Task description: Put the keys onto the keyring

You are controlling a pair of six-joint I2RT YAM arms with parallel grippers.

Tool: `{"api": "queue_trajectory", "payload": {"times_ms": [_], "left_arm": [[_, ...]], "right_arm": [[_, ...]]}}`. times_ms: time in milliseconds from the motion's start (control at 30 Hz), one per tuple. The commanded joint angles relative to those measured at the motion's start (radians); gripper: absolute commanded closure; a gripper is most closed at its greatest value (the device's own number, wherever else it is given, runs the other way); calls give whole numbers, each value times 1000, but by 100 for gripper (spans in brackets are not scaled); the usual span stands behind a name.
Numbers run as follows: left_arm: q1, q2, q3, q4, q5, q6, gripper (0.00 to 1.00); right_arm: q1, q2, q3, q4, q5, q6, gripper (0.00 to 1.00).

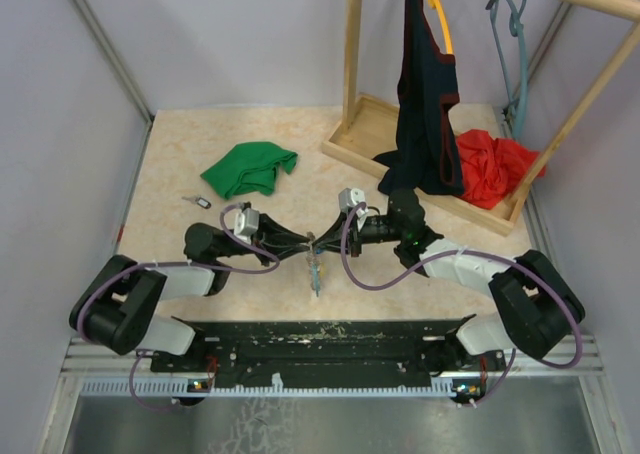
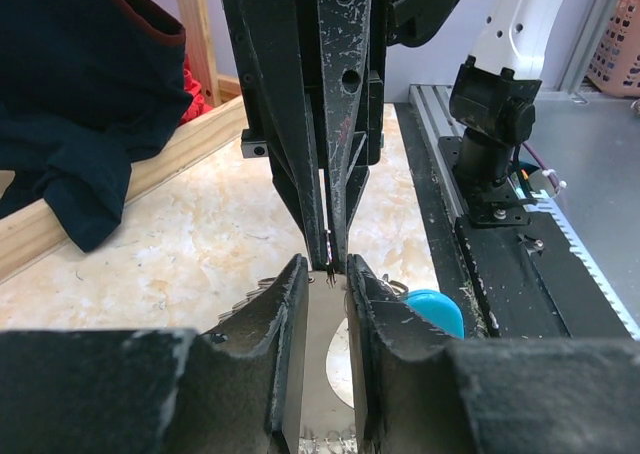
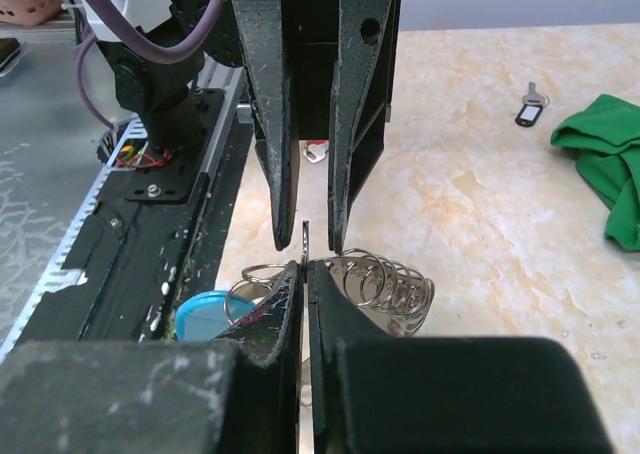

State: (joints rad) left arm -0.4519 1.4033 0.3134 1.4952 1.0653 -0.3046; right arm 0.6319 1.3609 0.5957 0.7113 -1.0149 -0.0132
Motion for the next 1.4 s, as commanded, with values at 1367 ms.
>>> {"api": "queue_trajectory", "payload": {"times_ms": [1367], "left_arm": [[-19, -335, 32, -744, -306, 349, 100]], "right_arm": [[-5, -110, 138, -386, 179, -194, 71]]}}
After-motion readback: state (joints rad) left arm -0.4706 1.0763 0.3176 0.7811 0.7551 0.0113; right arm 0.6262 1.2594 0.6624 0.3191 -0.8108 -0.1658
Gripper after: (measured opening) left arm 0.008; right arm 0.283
